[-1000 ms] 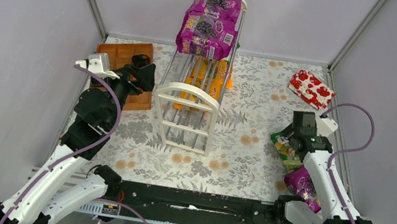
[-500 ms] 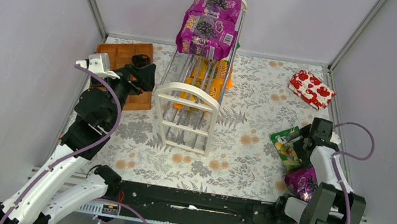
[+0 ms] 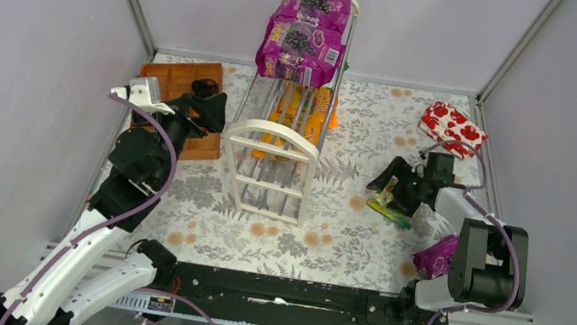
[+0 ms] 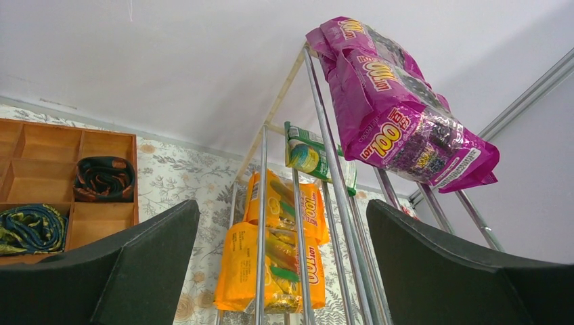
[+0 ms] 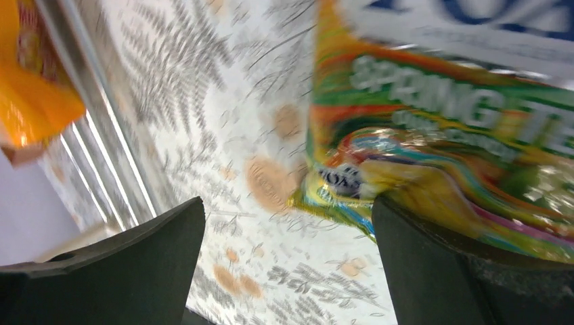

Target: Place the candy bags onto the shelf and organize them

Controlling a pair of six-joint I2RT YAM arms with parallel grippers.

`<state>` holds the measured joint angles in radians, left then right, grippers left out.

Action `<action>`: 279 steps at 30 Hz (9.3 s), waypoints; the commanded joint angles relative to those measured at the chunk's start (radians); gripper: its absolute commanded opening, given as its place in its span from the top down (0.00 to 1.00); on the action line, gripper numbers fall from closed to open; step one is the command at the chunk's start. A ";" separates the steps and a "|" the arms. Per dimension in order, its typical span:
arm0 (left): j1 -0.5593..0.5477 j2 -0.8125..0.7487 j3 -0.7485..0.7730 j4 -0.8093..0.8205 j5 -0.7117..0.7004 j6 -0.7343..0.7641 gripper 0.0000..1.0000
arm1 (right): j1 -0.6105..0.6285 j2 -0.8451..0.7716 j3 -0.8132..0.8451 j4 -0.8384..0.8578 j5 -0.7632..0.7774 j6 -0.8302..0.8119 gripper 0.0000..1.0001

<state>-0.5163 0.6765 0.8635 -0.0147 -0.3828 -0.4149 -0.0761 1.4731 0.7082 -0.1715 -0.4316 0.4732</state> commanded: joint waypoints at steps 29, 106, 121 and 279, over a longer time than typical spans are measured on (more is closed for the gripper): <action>-0.002 0.033 0.003 0.016 -0.003 0.011 0.01 | 0.060 -0.197 -0.179 0.382 -0.326 0.116 0.00; -0.002 0.016 -0.003 0.016 -0.013 -0.004 0.01 | -0.261 -0.107 -0.109 0.625 -0.487 0.370 1.00; -0.002 0.009 -0.003 0.016 -0.012 -0.004 0.01 | 0.121 -0.018 0.367 0.841 -0.386 0.839 1.00; -0.002 0.017 0.006 -0.004 0.005 -0.002 0.01 | 0.357 0.486 0.736 0.616 -0.377 0.700 0.87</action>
<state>-0.5163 0.7078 0.8616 -0.0521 -0.3862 -0.4191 0.2760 1.9648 1.3716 0.5365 -0.8501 1.2842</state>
